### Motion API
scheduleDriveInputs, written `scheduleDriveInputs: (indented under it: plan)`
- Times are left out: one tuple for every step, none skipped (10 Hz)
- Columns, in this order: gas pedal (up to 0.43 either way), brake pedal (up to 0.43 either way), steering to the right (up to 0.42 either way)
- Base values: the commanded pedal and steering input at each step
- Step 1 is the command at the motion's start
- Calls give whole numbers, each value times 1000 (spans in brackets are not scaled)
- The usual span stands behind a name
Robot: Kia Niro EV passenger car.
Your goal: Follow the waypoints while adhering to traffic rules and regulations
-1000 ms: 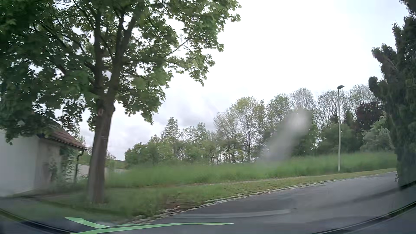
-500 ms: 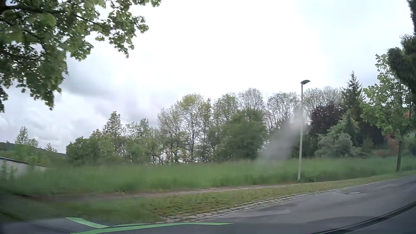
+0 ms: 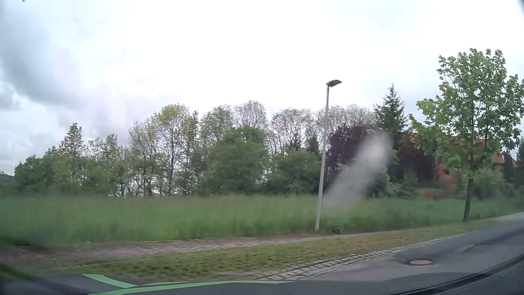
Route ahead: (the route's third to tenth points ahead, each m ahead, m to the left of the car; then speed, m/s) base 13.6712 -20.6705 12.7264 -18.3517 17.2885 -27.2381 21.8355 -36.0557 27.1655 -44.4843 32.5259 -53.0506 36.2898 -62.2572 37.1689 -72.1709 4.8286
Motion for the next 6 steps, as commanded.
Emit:
scheduleDriveInputs:
  plan:
    - [220,0,391]
    - [228,0,395]
    - [248,0,400]
    - [268,0,406]
    - [268,0,411]
    - [268,0,418]
